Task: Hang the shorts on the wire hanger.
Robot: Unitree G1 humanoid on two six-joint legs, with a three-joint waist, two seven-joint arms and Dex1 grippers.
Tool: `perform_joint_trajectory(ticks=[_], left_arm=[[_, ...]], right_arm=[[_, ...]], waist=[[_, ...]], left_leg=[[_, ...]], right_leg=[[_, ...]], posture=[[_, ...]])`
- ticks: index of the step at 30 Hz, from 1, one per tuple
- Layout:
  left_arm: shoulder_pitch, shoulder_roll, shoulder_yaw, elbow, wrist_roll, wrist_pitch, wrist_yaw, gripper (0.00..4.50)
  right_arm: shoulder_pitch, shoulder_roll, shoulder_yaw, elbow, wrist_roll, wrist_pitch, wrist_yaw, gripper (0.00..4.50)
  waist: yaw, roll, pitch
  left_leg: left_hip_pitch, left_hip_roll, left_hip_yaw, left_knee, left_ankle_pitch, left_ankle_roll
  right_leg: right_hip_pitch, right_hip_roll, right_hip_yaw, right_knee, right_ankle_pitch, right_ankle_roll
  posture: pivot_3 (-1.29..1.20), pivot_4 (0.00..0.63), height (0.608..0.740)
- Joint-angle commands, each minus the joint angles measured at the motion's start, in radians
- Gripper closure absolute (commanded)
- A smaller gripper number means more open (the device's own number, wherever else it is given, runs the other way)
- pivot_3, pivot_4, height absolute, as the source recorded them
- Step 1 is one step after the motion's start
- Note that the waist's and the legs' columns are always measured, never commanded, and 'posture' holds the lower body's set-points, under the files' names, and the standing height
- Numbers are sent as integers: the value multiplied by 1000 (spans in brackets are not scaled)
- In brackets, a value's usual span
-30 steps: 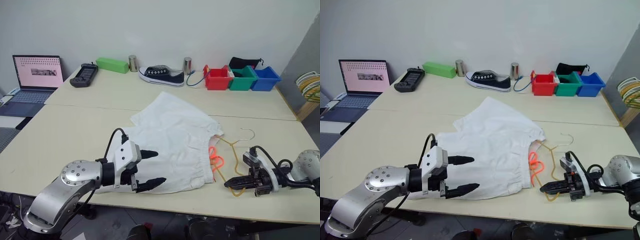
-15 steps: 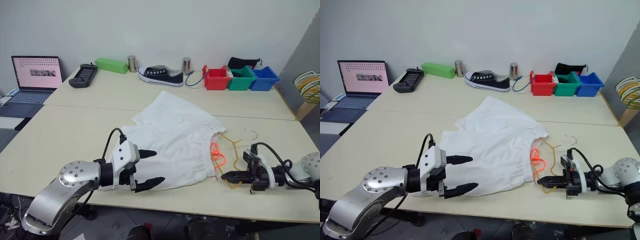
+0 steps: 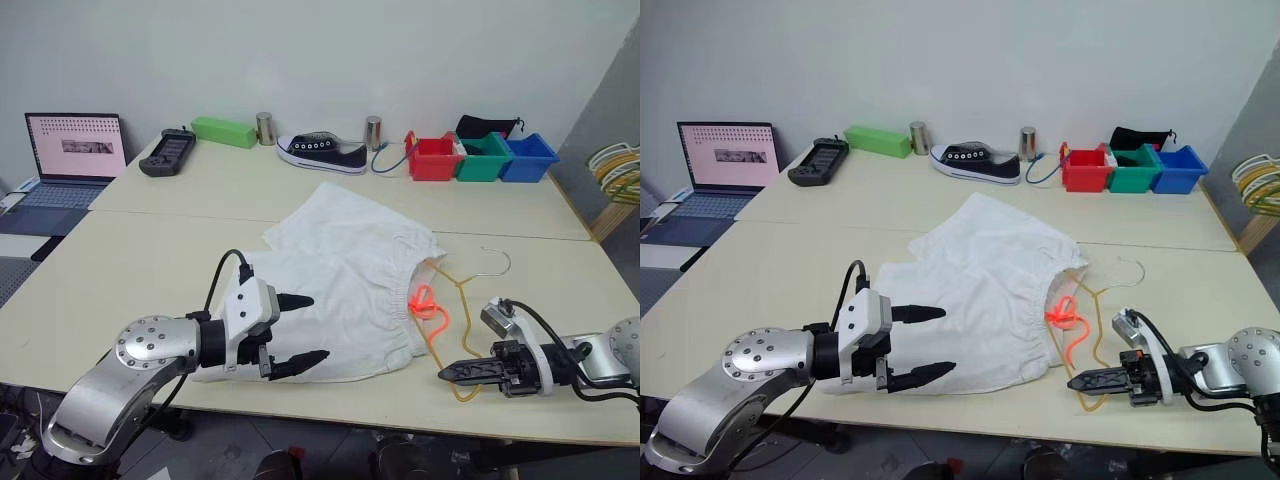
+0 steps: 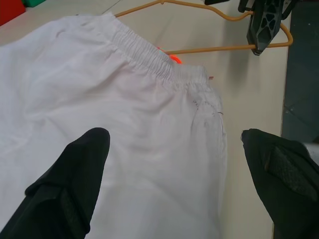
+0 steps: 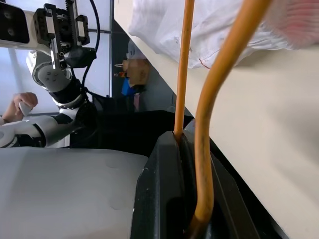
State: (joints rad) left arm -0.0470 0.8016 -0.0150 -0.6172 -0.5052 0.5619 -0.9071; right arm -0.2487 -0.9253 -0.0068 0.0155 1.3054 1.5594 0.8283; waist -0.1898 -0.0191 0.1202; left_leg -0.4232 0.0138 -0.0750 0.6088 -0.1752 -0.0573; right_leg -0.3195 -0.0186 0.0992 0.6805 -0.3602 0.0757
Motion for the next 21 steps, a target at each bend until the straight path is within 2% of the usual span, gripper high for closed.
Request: perform_joint_trajectory(ticks=[1, 4, 13, 17, 21], left_arm=[[-19, 4, -1, -8, 7, -21, -6, 9], [-24, 3, -1, -7, 9, -21, -4, 9], [6, 10, 17, -26, 6, -20, -1, 9], [4, 8, 16, -28, 6, -18, 3, 9], [5, 6, 16, -29, 4, -18, 3, 9]], right_arm=[[-21, -9, 19, 23, -35, 36, 43, 4500], [-34, -13, 57, 95, -20, 55, 45, 4500], [26, -98, 106, 103, 123, 55, 50, 4500], [0, -57, 89, 217, 150, 55, -26, 4500], [-60, 58, 0, 324, 121, 54, -123, 4500]], waist=[[0, 0, -1], [0, -1, -1], [2, 0, -1], [2, -2, -3], [-2, -2, -3]], left_leg=[[0, 0, 0, 0, 0, 0], [0, 0, 0, 0, 0, 0], [0, 0, 0, 0, 0, 0], [0, 0, 0, 1, 0, 0], [1, 0, 0, 1, 0, 0]], right_leg=[[0, 0, 0, 0, 0, 0], [0, 0, 0, 0, 0, 0], [0, 0, 0, 0, 0, 0], [1, 0, 0, 0, 0, 0], [1, 0, 1, 0, 1, 1]], posture=[[-162, 22, 740], [-155, 24, 740], [-150, 27, 740], [-142, 32, 740], [-142, 30, 740]])
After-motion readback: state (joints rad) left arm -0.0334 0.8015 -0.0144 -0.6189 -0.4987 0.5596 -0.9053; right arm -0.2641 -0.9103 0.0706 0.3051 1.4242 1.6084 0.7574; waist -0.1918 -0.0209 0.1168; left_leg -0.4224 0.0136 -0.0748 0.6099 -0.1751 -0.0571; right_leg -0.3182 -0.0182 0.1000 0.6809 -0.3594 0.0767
